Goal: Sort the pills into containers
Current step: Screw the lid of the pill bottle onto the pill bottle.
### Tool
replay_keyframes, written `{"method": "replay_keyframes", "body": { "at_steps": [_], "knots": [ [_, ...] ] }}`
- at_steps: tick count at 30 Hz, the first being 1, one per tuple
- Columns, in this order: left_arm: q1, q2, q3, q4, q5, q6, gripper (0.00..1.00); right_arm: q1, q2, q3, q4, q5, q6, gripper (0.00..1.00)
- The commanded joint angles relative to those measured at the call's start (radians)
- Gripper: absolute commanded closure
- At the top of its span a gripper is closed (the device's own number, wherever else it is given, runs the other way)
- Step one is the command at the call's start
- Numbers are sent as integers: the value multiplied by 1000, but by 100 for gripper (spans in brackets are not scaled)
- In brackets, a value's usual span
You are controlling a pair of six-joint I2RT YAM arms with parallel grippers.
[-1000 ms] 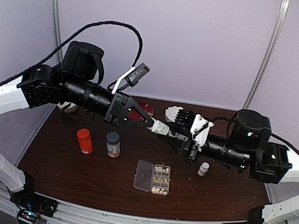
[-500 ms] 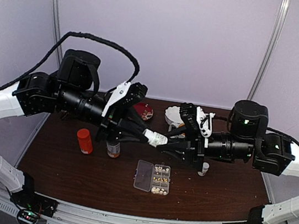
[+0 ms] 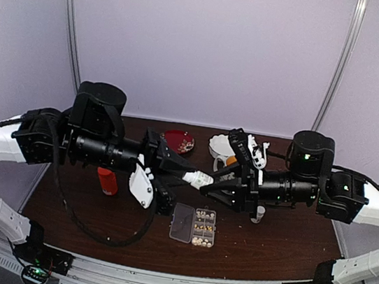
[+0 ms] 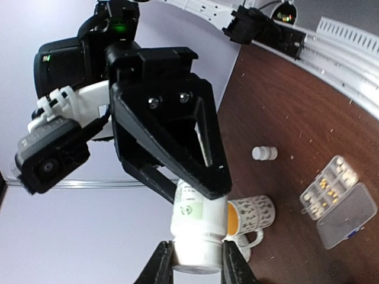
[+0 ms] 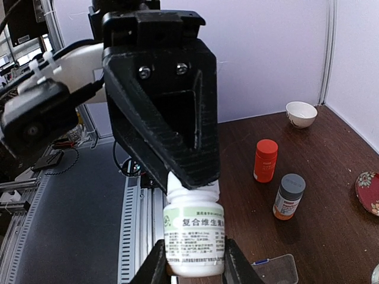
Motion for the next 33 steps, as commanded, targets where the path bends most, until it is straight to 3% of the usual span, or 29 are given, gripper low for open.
{"method": "replay_keyframes", "body": {
  "at_steps": [1, 8, 14, 20, 22, 27, 31, 33],
  "knots": [
    [-13, 45, -120, 283, -233, 407, 100, 28, -12, 24, 258, -119, 54, 100],
    [-24, 5, -378, 783, -336, 795, 100, 25, -12, 17, 260, -104, 62, 100],
    [-38, 7, -423, 897, -413, 883, 97, 23, -8, 22, 264, -91, 66, 100],
    [-38, 1, -441, 1013, -398, 689, 33, 18, -25, 42, 193, -46, 30, 100],
    [-40, -7, -473, 1122, -384, 573, 19, 17, -35, 49, 144, -13, 1, 100],
    [-40, -83, -485, 1070, -387, 371, 5, 17, -64, 55, -5, 75, -95, 100],
    [-41, -154, -477, 961, -371, 159, 5, 17, -103, 37, -49, 132, -158, 100],
    [-41, -185, -438, 847, -345, -28, 8, 17, -124, 22, -46, 164, -186, 100]
  ]
}}
